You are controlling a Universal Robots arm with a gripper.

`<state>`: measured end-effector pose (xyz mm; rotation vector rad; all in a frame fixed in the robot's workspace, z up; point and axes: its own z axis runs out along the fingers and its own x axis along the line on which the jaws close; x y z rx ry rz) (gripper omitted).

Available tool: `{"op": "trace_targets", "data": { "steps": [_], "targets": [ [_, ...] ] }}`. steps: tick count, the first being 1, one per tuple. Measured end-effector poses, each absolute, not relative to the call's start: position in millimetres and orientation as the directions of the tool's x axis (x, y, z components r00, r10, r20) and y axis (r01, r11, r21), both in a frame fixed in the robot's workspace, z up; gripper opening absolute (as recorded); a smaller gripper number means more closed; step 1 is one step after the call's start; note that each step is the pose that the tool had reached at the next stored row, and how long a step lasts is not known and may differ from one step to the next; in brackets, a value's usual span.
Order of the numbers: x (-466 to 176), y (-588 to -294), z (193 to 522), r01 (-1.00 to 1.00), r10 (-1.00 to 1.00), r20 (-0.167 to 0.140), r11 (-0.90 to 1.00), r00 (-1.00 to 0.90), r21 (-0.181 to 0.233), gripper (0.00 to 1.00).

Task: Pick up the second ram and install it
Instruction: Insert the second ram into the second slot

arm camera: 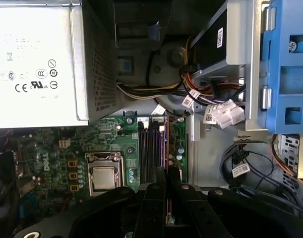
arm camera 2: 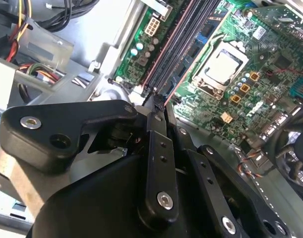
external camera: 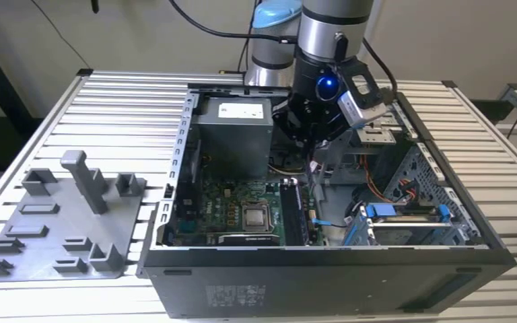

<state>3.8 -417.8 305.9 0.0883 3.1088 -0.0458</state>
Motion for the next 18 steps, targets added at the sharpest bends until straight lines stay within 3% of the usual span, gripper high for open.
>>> {"op": "trace_targets", "data": {
  "steps": [18],
  "targets": [
    [3.7,-420.4,287.4,0.057,0.056,-0.033,0.997,-0.998,-0.044,0.14]
  ]
}}
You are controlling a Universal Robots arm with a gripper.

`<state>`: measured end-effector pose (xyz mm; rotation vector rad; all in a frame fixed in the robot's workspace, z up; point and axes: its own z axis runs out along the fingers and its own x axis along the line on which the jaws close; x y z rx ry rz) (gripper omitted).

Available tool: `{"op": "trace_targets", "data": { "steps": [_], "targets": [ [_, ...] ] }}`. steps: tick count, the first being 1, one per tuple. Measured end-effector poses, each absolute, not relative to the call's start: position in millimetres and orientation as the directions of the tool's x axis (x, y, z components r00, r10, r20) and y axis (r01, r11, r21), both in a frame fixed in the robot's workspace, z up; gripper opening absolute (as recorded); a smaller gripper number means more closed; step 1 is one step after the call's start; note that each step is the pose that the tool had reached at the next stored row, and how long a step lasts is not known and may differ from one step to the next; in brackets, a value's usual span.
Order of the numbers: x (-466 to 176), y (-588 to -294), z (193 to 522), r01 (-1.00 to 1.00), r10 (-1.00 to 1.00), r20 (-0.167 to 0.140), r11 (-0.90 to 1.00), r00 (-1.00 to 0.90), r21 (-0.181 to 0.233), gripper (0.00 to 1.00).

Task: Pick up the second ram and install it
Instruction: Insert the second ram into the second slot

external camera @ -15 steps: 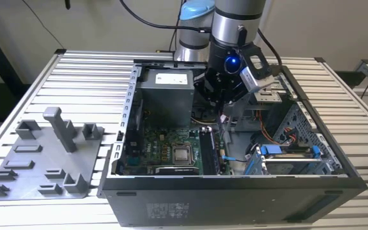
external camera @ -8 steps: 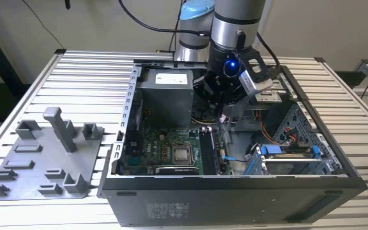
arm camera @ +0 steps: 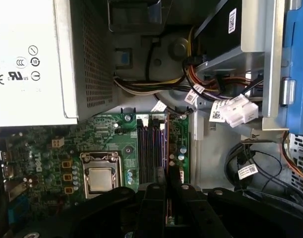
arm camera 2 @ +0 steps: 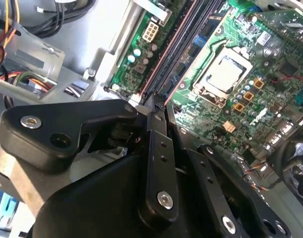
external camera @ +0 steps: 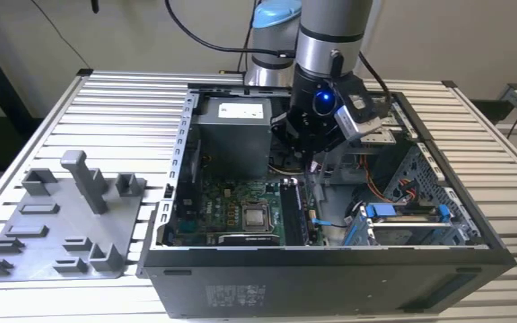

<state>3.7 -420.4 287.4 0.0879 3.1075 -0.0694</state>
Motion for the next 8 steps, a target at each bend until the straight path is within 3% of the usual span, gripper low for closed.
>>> {"op": "trace_targets", "data": {
  "steps": [8],
  "targets": [
    [-1.0,-429.7,280.6,0.057,0.055,-0.031,0.997,-0.998,-0.045,0.14]
  ]
}}
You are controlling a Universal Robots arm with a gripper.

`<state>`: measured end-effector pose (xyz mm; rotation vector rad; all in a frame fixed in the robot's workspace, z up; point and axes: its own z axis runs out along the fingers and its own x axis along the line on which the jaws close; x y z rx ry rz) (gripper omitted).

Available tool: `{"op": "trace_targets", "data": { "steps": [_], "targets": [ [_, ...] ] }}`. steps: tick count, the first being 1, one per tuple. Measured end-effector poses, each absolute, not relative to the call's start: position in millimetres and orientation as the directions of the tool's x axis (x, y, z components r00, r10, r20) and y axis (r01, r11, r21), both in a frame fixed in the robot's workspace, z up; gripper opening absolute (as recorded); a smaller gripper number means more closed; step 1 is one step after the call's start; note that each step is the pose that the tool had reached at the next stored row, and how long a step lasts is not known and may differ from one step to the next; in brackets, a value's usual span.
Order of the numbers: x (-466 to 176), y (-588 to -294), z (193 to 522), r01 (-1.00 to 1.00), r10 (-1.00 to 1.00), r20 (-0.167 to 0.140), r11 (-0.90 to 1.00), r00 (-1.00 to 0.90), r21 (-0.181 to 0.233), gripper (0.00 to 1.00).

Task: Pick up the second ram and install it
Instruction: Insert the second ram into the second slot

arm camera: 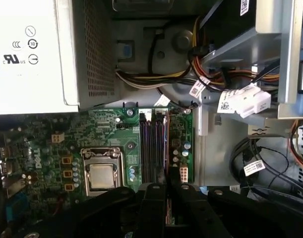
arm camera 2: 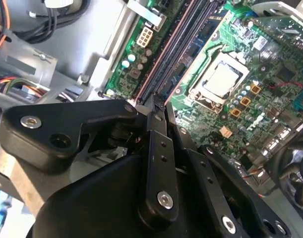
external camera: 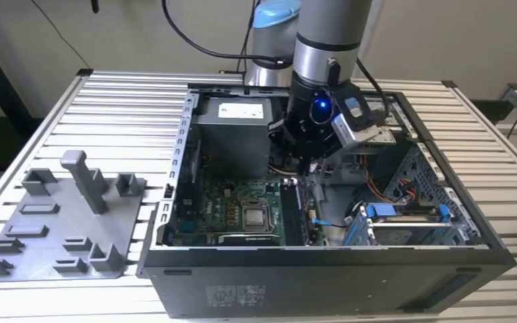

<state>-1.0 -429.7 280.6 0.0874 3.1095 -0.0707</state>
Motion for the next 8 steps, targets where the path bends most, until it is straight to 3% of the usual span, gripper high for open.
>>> {"op": "trace_targets", "data": {
  "steps": [8],
  "targets": [
    [-6.2,-443.1,275.1,0.055,0.054,-0.028,0.997,-0.998,-0.044,0.14]
  ]
}}
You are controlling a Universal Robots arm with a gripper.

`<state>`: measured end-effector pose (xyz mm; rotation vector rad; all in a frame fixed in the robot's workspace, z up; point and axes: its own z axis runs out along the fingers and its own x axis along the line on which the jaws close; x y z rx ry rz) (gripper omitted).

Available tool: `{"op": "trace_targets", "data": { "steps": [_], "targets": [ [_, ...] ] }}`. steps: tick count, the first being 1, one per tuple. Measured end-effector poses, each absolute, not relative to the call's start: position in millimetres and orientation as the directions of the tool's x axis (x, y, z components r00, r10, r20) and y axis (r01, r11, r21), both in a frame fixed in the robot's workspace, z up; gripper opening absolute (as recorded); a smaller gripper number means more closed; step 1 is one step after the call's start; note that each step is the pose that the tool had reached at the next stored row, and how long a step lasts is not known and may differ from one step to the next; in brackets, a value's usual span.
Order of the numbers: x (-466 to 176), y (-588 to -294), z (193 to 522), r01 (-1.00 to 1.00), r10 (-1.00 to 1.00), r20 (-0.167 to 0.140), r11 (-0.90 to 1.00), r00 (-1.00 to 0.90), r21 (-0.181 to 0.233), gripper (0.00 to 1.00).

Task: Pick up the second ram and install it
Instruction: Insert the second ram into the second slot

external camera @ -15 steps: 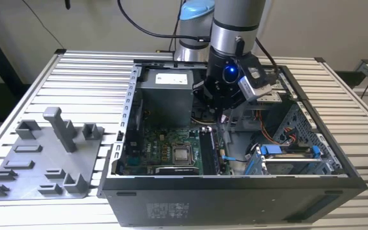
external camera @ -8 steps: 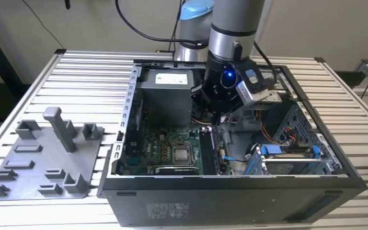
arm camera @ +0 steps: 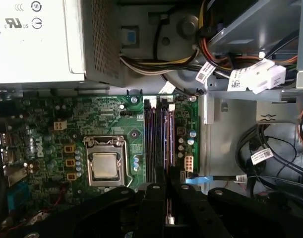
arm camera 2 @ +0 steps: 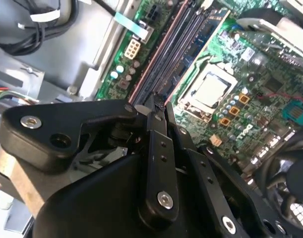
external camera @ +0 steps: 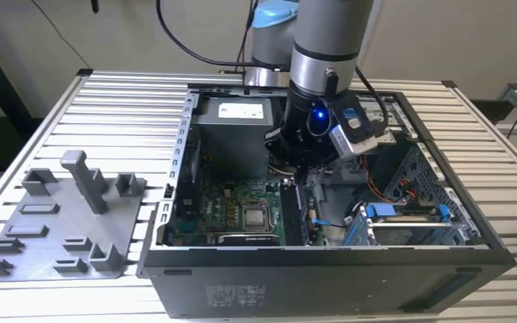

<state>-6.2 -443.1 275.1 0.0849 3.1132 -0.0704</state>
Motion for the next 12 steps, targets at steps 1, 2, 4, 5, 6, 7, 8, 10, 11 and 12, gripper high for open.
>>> {"op": "trace_targets", "data": {
  "steps": [1,2,4,5,6,7,8,10,11,12],
  "targets": [
    [-6.8,-443.3,273.4,0.055,0.053,-0.027,0.998,-0.998,-0.045,0.14],
    [-7.3,-443.6,271.6,0.054,0.052,-0.026,0.998,-0.998,-0.045,0.14],
    [-8.4,-443.9,268.0,0.049,0.048,-0.026,0.998,-0.998,-0.045,0.14],
    [-9.1,-444.0,266.2,0.047,0.046,-0.026,0.998,-0.999,-0.045,0.14],
    [-9.9,-444.0,264.3,0.044,0.043,-0.026,0.998,-0.999,-0.045,0.14],
    [-10.7,-444.1,262.5,0.039,0.038,-0.026,0.998,-0.999,-0.045,0.14],
    [-11.2,-444.1,261.0,0.032,0.031,-0.026,0.998,-0.999,-0.045,0.14],
    [-12.3,-444.1,257.7,0.018,0.017,-0.026,0.999,-1.000,-0.045,0.14],
    [-12.3,-444.2,256.2,0.015,0.014,-0.025,0.999,-1.000,-0.045,0.14],
    [-12.3,-444.2,254.6,0.015,0.014,-0.025,0.999,-1.000,-0.045,0.14]
  ]
}}
